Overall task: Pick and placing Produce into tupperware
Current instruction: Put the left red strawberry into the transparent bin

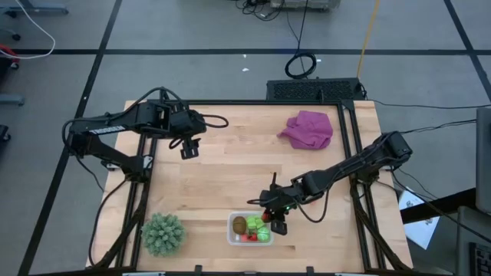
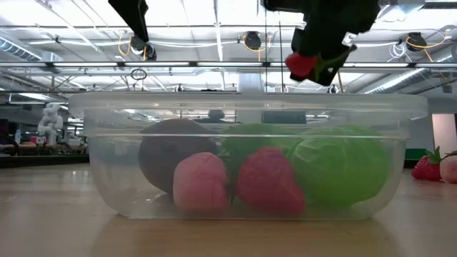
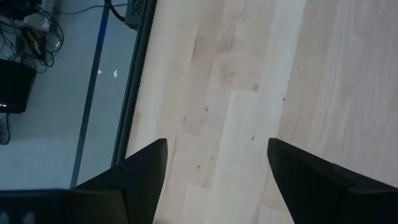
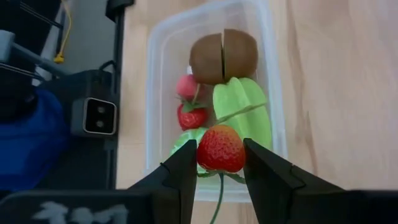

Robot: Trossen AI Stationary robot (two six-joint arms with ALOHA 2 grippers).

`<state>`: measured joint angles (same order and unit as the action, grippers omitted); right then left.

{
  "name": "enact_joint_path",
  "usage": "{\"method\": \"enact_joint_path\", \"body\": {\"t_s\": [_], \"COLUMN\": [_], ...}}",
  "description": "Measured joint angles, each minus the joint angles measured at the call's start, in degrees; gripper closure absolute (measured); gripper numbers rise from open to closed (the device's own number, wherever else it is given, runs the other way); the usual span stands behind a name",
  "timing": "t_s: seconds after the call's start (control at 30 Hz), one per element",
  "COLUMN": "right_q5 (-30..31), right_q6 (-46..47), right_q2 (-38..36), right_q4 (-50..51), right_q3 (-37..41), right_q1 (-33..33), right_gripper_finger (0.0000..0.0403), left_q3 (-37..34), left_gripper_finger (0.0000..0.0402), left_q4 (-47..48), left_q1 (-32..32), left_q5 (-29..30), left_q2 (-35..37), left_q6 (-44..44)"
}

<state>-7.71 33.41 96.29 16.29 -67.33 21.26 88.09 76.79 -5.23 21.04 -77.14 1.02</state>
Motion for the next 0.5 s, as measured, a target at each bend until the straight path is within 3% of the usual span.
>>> {"method": "enact_joint_path", "body": {"t_s": [0.5], "right_q5": [-5.92], "right_q6": [3.45], "right_q2": [5.64], "right_q4": [-6.35], "right_q3": [0.00], "right_q1": [1.73], "right_gripper_finger": [0.0291], "left_q3": [0.00], "left_gripper_finger": [0.0121], "left_q4": [-0.02], "left_q1": [0.00], "left_q5": [-0.03], "left_q2": [0.00], "left_q6": [-0.08]}}
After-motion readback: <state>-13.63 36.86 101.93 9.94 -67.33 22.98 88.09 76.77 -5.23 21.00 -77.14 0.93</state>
